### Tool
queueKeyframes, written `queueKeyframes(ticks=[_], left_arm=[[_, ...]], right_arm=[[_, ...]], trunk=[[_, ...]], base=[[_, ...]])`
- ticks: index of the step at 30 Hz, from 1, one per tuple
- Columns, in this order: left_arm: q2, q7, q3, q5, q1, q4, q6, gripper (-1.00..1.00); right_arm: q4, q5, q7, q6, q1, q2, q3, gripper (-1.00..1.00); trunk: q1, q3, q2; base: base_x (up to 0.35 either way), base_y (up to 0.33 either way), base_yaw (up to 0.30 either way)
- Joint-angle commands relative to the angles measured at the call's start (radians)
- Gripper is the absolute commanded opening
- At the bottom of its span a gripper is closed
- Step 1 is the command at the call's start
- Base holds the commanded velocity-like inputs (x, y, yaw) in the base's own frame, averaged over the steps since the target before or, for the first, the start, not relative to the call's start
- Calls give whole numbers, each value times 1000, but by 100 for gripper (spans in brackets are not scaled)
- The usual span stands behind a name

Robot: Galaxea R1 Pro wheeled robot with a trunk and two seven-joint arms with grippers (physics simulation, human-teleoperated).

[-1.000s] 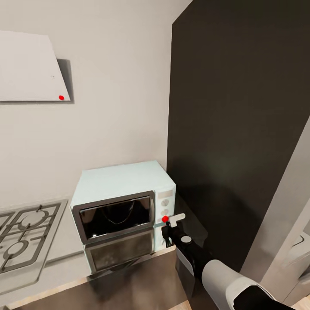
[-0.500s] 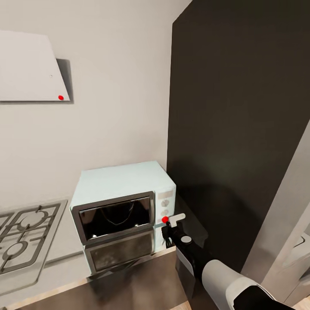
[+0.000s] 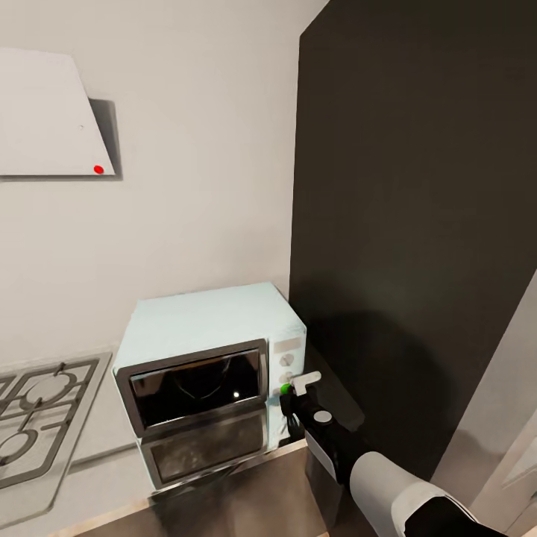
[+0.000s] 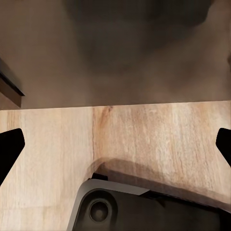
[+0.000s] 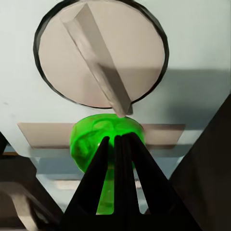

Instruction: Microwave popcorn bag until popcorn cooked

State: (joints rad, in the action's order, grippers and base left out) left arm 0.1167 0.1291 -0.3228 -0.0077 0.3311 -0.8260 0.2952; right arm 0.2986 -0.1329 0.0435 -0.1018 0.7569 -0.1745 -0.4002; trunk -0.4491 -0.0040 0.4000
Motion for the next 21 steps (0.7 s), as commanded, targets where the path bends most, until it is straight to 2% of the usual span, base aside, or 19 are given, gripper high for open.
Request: queueKeyframes(ticks=[1,13,21], left_arm=[[1,9,-5,-1,0,-1,1,100],[1,9,-5,0,0,-1,1,100],[1,9,-5,0,-1,-1,1,100]], right_arm=[[-1,-8,6,-4,6,0,-6,-100],[10,-9,6,-3,5,0,-6,-100],[21,-11,4,-2,4,0,-6,-100]], trunk=[[-1,0,0],[-1,0,0],[-1,0,0]], base=[[0,0,0],[-7,0,0],[-307,0,0]])
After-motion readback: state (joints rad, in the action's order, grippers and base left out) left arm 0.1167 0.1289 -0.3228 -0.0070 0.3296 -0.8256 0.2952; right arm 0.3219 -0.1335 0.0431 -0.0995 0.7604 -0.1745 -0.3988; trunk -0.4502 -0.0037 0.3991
